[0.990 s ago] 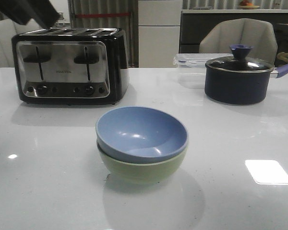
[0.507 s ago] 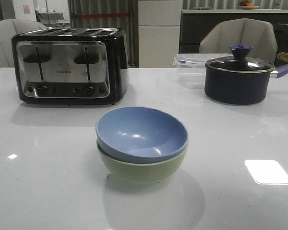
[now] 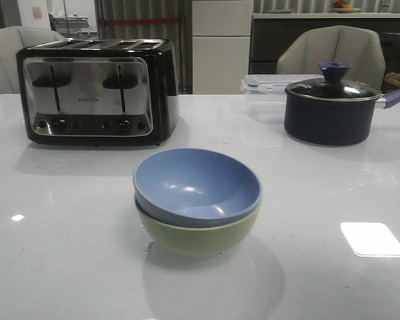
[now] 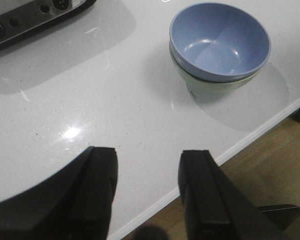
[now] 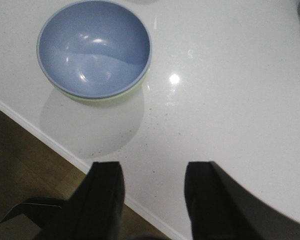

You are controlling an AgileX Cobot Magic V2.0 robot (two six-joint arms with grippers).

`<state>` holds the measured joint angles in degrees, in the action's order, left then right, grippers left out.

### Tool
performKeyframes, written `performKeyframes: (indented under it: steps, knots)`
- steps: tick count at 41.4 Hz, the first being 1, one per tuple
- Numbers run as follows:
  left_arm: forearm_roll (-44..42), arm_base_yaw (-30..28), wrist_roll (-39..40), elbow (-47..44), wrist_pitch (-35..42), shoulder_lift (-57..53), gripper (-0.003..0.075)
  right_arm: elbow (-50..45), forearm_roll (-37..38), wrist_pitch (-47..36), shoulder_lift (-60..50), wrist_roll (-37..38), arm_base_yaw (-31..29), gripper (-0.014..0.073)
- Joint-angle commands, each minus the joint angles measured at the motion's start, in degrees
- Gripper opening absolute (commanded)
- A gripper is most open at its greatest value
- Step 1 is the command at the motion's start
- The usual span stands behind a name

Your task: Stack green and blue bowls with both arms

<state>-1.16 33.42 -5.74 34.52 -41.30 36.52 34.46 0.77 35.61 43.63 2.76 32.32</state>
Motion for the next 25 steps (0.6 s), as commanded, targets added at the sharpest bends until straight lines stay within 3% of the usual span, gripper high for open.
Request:
performKeyframes:
  steps: [1, 13, 25]
  knots:
    - [-0.3, 0.4, 1.5, 1.5, 4.4, 0.1, 0.0322, 1.6, 1.4, -2.3, -0.2, -0.3, 0.0, 0.0354]
    - [-0.5, 0.4, 3.2, 1.5, 4.4, 0.1, 0.0102, 1.6, 1.4, -2.4, -0.2, -0.3, 0.0, 0.0061]
    - [-0.3, 0.4, 5.0, 1.5, 4.3, 0.1, 0.0093, 1.6, 1.4, -2.2, -0.3, -0.3, 0.0, 0.0057]
